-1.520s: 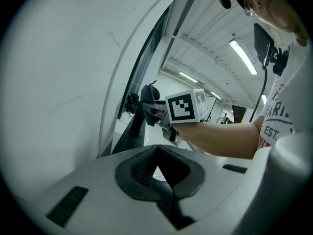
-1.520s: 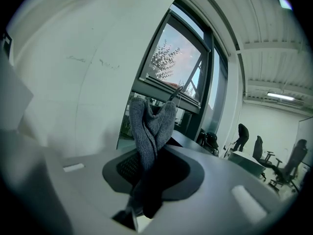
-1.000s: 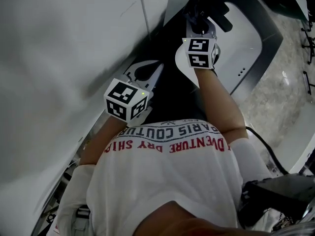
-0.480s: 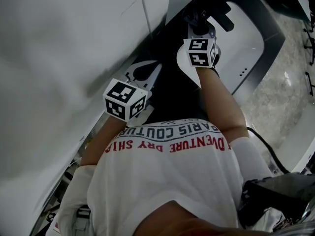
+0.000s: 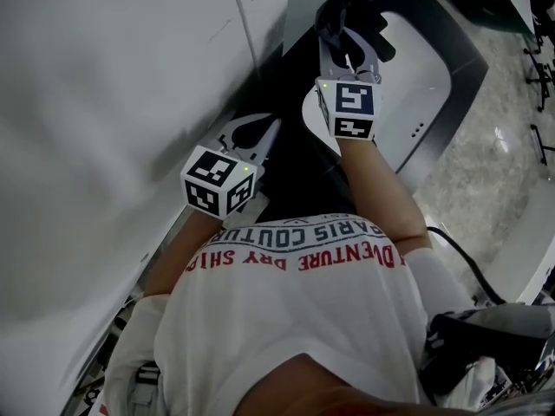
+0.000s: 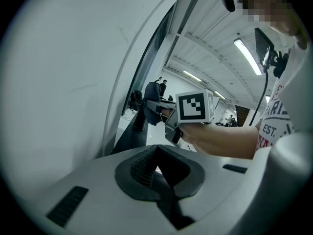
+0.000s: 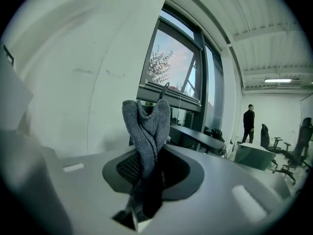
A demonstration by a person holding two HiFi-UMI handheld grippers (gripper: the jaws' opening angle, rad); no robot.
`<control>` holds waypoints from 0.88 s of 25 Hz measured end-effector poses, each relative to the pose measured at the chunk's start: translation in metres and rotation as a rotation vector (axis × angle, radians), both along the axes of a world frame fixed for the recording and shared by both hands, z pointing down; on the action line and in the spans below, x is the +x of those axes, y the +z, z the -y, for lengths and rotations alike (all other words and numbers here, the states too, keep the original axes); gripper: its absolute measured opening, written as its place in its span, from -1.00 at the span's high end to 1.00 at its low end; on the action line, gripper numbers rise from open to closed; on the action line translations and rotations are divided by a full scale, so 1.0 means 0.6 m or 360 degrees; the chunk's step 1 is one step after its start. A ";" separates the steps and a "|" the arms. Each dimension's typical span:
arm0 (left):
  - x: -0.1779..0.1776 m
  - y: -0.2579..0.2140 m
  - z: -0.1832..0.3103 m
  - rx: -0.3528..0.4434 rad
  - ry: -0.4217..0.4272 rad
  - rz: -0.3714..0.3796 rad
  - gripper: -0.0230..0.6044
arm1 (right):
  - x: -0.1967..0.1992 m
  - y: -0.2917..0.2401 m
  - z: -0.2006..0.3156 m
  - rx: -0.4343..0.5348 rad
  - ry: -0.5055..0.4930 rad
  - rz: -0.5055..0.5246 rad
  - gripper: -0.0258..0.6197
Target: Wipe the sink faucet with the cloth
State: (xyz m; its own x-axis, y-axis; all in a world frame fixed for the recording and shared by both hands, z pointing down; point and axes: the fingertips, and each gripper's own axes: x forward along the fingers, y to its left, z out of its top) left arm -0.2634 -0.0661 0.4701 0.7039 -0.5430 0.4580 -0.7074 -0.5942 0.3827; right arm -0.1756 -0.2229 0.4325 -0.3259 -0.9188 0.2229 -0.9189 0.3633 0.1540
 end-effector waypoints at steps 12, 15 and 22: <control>-0.011 -0.002 -0.002 -0.0015 -0.0025 -0.0008 0.92 | 0.015 0.004 0.047 -0.0015 0.0104 -0.0033 0.71; -0.013 -0.003 -0.002 0.0001 -0.0023 0.0017 0.92 | 0.018 0.010 0.045 -0.0024 0.0115 -0.0033 0.71; 0.005 -0.003 -0.008 -0.0006 0.0016 0.0014 0.92 | 0.059 0.014 0.012 -0.0041 0.0167 -0.0022 0.71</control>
State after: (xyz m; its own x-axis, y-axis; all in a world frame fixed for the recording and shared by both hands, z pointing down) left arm -0.2603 -0.0610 0.4686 0.7052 -0.5342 0.4662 -0.7048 -0.5999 0.3788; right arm -0.1402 -0.2302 0.4410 -0.2249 -0.9416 0.2507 -0.9499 0.2692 0.1589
